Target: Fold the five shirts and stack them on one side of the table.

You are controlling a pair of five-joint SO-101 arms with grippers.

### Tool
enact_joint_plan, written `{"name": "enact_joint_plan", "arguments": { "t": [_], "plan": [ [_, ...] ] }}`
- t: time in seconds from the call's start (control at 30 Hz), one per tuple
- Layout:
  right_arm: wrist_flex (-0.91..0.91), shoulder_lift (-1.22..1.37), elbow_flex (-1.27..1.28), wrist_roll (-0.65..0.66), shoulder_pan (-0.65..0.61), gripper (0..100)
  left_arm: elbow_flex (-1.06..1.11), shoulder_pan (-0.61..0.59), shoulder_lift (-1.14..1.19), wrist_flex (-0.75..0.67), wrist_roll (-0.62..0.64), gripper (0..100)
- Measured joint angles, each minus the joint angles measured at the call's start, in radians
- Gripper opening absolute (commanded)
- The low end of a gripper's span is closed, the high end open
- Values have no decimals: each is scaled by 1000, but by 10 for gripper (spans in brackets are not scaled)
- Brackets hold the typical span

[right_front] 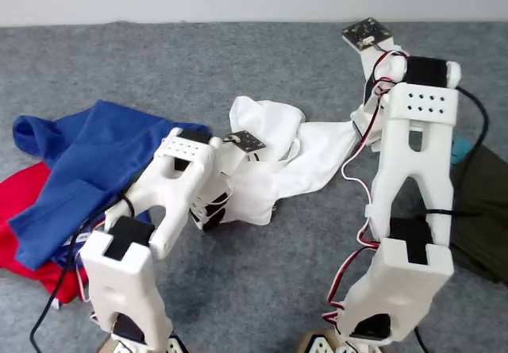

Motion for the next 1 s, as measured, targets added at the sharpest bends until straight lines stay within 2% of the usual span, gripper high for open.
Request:
{"name": "enact_joint_plan", "arguments": {
  "t": [0.13,0.23,0.5,0.73,1.0],
  "plan": [
    [58,0,-80,0,0,10,-51,-18,-46,48,5,14],
    [64,0,-161,0,-2,10,-103,-51,-163,87,0,14],
    [64,-77,-255,0,8,10,-324,-207,-448,186,51,14],
    [51,-264,-255,0,8,10,-660,-245,-548,219,54,14],
    [-103,-448,-255,0,8,10,-1088,-245,-559,224,54,14]
  ]
}}
